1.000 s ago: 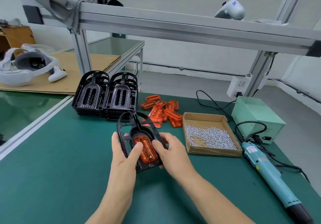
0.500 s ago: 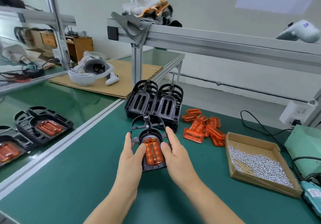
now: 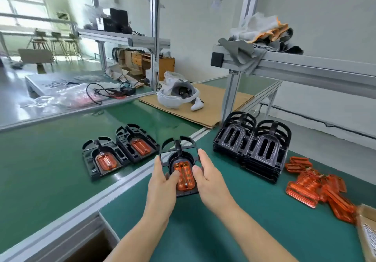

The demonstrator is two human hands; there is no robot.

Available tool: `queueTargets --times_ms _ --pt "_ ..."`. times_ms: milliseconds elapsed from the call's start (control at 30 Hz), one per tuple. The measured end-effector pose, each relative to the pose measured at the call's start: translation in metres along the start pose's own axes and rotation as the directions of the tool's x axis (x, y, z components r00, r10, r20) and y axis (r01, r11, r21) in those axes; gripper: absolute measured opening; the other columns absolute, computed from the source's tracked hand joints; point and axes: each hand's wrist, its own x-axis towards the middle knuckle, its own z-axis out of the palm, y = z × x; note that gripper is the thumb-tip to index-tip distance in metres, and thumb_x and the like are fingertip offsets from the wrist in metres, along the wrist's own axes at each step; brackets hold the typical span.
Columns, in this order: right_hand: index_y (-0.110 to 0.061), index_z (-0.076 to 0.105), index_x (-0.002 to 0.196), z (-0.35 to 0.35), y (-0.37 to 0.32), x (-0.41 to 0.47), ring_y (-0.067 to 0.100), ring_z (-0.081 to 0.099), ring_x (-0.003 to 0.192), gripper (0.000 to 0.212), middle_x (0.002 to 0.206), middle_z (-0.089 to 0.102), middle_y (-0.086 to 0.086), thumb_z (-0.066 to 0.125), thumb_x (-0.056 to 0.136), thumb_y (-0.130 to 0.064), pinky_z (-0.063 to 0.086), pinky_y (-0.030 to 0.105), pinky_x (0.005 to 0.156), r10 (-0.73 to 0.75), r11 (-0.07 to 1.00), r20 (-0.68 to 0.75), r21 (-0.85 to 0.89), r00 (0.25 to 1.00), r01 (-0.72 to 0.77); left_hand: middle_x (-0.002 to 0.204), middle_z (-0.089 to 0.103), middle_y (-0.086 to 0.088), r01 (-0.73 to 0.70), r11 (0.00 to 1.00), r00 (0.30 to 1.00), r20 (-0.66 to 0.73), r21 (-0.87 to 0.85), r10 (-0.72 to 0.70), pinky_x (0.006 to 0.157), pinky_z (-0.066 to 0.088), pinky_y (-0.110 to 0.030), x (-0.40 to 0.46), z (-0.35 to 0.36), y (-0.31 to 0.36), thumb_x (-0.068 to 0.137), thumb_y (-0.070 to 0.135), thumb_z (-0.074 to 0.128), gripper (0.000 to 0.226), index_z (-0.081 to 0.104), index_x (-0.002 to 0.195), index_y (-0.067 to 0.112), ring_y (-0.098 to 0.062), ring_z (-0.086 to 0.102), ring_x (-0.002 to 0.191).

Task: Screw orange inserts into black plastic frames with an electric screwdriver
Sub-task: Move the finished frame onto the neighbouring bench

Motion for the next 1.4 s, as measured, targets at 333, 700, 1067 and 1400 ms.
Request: queueTargets --times_ms 333,700,1067,1400 --pt "-0.013 0.019 0.153 0.08 -0.033 0.036 -0.001 0.026 0.135 0.05 0.155 0.029 -0.002 0.033 0.105 -0.019 0.01 -0.004 0.095 -0.113 0.993 0.187 0.001 0.976 0.115 0.143 0.047 -0.002 -0.058 0.998 0.968 -0.241 0.031 0.064 0.111 0.034 -0.046 0.022 -0.079 -0.011 0.093 0.01 0.05 0.059 0.03 0.147 0.022 -0.02 0.042 0.133" --pt "-0.01 0.017 0.152 0.177 -0.073 0.042 0.009 0.02 0.143 0.05 0.159 0.02 0.001 0.031 0.105 -0.012 0.006 -0.002 0.103 -0.212 0.97 0.387 -0.024 0.897 0.24 0.125 0.059 -0.001 -0.011 0.975 0.835 -0.534 0.224 0.132 0.09 0.045 -0.031 0.028 -0.171 -0.022 0.095 0.014 0.048 0.047 0.037 0.142 0.017 -0.018 0.056 0.111" --pt "-0.011 -0.003 0.155 0.233 -0.079 0.027 0.009 -0.005 0.149 0.083 0.163 -0.009 0.0 0.033 0.087 0.018 0.005 0.016 0.113 -0.21 0.907 0.562 -0.194 0.8 0.374 0.149 0.037 -0.013 0.125 0.94 0.755 -0.645 0.316 0.116 0.112 0.03 -0.048 0.043 -0.228 -0.04 0.097 0.013 0.043 0.06 0.016 0.151 0.012 -0.028 0.034 0.136" --pt "-0.006 0.003 0.154 0.235 -0.071 0.028 0.018 -0.004 0.15 0.074 0.163 -0.003 0.008 0.032 0.089 0.014 -0.002 0.026 0.118 -0.253 0.76 0.563 -0.387 0.787 0.521 0.154 0.025 -0.017 0.315 0.836 0.718 -0.689 0.448 0.099 0.116 -0.005 -0.043 0.068 -0.225 -0.039 0.097 0.008 0.039 0.058 0.014 0.149 -0.001 -0.026 0.023 0.143"
